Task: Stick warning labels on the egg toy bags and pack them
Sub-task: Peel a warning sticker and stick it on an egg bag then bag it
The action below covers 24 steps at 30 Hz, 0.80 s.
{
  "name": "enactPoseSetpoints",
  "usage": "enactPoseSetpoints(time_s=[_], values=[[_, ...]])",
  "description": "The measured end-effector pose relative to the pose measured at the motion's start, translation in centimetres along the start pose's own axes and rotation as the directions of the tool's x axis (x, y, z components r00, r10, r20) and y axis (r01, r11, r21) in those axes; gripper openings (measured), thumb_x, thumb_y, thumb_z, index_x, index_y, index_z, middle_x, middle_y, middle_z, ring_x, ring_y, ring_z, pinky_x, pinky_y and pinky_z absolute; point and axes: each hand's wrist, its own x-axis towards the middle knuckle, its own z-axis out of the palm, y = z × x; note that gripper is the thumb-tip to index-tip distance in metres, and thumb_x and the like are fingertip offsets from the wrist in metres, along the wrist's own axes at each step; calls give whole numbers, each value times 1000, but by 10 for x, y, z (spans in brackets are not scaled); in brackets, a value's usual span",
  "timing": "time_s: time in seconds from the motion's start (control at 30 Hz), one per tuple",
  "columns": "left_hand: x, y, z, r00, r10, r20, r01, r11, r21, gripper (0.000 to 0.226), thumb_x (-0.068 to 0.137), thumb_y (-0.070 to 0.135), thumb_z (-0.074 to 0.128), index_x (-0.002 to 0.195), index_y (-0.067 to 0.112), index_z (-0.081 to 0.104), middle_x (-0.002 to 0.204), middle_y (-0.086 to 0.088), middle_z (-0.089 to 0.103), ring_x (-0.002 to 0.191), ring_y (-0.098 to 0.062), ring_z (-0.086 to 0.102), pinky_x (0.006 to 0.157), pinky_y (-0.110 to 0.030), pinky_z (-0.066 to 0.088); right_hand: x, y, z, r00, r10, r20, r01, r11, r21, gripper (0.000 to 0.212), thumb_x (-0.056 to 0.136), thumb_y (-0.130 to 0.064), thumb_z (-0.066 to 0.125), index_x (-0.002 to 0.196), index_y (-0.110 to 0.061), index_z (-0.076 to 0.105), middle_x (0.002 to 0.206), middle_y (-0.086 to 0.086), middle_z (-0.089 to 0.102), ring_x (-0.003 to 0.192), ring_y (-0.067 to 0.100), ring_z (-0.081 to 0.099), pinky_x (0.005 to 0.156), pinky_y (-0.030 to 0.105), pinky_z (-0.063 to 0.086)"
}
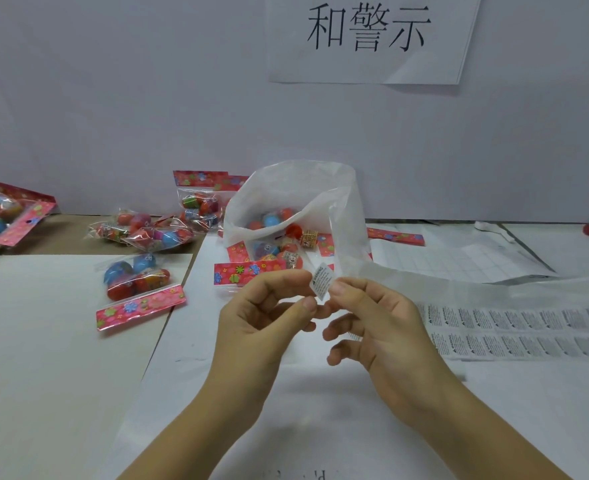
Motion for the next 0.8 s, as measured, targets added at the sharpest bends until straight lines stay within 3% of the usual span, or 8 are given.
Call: enactPoseSetpoints(time_s=[0.17, 0.27, 0.4, 0.5, 0.57, 0.63, 0.7, 0.8], values=[[2, -2, -1, 1000, -1, 13, 0, 997, 75, 26, 84, -1, 66, 93, 23, 71, 85, -1, 76, 78, -20, 74, 64, -19, 55, 2, 1, -2, 997, -51, -52, 48, 998, -51, 11, 86, -16, 64, 79, -14, 72, 72, 4, 66, 59, 13, 59, 45, 25, 47], [9, -2, -11, 994, 94, -61, -69, 941, 332, 30, 84, 8, 71, 103, 31, 65, 94, 12, 74, 85, -7, 71, 66, -14, 54, 4, -1, -3, 987, -106, -119, 111, 993, 36, 11, 90, -13, 58, 82, -10, 65, 67, -1, 61, 56, 11, 57, 44, 25, 47], [36, -6, -44, 971, 125, -202, 146, 355, 923, 77, 80, 55, 70, 144, 28, 36, 136, 5, 54, 121, -13, 53, 92, -35, 53, 10, -1, -7, 993, -93, -71, 99, 992, 77, 5, 93, -12, 54, 93, -12, 60, 76, 3, 66, 63, 17, 64, 50, 31, 53], [50, -9, -65, 942, -145, -304, 310, 19, 951, 91, 79, 79, 44, 146, 19, 38, 143, -8, 49, 128, -27, 47, 99, -44, 48, 12, 14, -7, 996, -90, 12, 91, 983, -157, 31, 80, -24, 69, 107, -29, 54, 98, 3, 67, 81, 14, 68, 65, 29, 56], [52, -15, -70, 937, -194, -290, 282, -68, 957, 82, 80, 80, 37, 134, 20, 53, 128, -7, 56, 118, -25, 50, 95, -38, 48, 10, 27, -4, 989, -84, 120, 122, 924, -363, 49, 77, -29, 73, 113, -45, 43, 112, -8, 60, 97, 6, 63, 79, 21, 51], [54, -18, -70, 939, -185, -291, 311, 86, 947, 65, 80, 73, 52, 121, 23, 59, 115, -3, 61, 108, -22, 55, 92, -40, 52, 9, 40, -3, 979, -53, 196, 144, 862, -485, 61, 84, -27, 72, 117, -57, 30, 126, -19, 47, 112, -2, 52, 87, 10, 44], [53, -19, -64, 925, -228, -303, 377, 462, 803, 46, 78, 54, 72, 109, 23, 57, 108, 0, 62, 98, -20, 62, 83, -43, 57, 10, 46, -3, 974, -53, 219, 167, 821, -547, 71, 85, -29, 70, 119, -66, 20, 133, -19, 40, 120, -3, 46, 89, 4, 40], [45, -11, -51, 948, -171, -270, 290, 817, 499, 36, 76, 29, 80, 95, 30, 50, 102, -1, 61, 87, -18, 64, 60, -30, 55, 10, 46, -3, 967, -114, 229, 219, 830, -513, 77, 80, -37, 70, 117, -77, 15, 137, -17, 40, 119, 3, 52, 94, 15, 42]])
